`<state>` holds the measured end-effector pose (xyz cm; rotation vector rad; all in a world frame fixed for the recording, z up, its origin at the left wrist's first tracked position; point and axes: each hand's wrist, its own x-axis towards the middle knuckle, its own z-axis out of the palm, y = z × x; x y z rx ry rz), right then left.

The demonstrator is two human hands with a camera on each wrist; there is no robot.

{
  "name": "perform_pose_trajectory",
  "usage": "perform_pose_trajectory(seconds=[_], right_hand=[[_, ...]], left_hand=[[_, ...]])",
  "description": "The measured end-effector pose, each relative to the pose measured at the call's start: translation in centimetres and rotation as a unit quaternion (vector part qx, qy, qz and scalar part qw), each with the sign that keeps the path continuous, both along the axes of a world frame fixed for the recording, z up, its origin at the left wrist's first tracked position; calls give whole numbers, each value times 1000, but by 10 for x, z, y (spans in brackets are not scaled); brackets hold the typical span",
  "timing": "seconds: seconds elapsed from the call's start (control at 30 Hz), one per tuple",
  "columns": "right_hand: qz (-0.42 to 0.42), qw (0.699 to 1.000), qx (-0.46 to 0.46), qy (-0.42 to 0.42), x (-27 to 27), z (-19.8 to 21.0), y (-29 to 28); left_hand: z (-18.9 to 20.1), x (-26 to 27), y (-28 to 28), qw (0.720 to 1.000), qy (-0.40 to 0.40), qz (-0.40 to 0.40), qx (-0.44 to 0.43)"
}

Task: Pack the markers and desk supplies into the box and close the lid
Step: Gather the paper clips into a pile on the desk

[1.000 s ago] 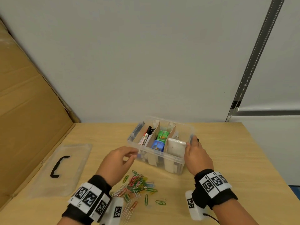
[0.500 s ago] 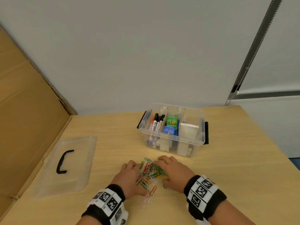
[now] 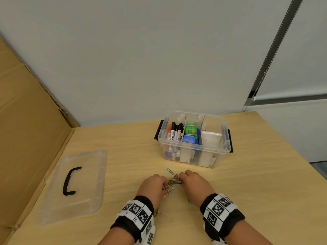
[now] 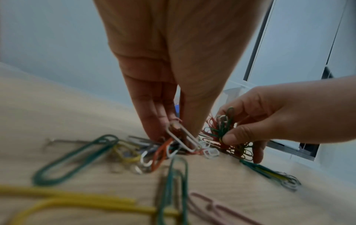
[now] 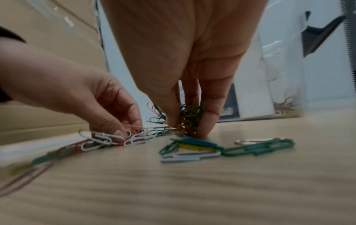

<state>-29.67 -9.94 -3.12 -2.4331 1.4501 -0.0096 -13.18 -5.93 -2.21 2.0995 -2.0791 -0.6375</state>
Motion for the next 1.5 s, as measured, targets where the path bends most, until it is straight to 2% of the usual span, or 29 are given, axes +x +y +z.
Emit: perform_pose_trajectory(seconds=[0.13, 0.3, 0.57, 0.7, 0.8, 0.97, 1.0, 1.07, 1.13, 1.33, 1.43, 1.5], right_hand=[[-52, 996, 7, -66, -6, 0, 1], [-107, 974, 41, -198, -18, 15, 0], [-134, 898, 116, -404, -38, 91, -11], [-143, 879, 84, -447, -55, 122, -27], [-165, 875, 49, -452, -67, 130, -49], [-200, 898, 24, -390, -78, 121, -80], [-199, 915, 14, -351, -77, 119, -84], [-182, 960, -7, -211, -75, 115, -91], [-165, 983, -3, -82, -68, 112, -97], [-145, 981, 41, 125, -40, 99, -129], [-135, 975, 57, 166, -43, 86, -151], [-133, 976, 80, 156, -43, 92, -151]], left_hand=[[-1, 4, 0, 1000, -1, -5, -11], [0, 13, 0, 997, 66, 34, -5], [12, 32, 6, 972, 210, 96, -49], [22, 36, 10, 960, 246, 115, -73], [26, 38, 13, 952, 267, 127, -83], [32, 40, 15, 947, 277, 129, -103], [34, 40, 16, 946, 277, 130, -104], [36, 41, 16, 945, 280, 133, -107], [39, 42, 16, 942, 285, 137, -109], [46, 40, 16, 937, 299, 138, -114], [48, 39, 19, 936, 305, 130, -114], [48, 38, 21, 934, 311, 133, -114]])
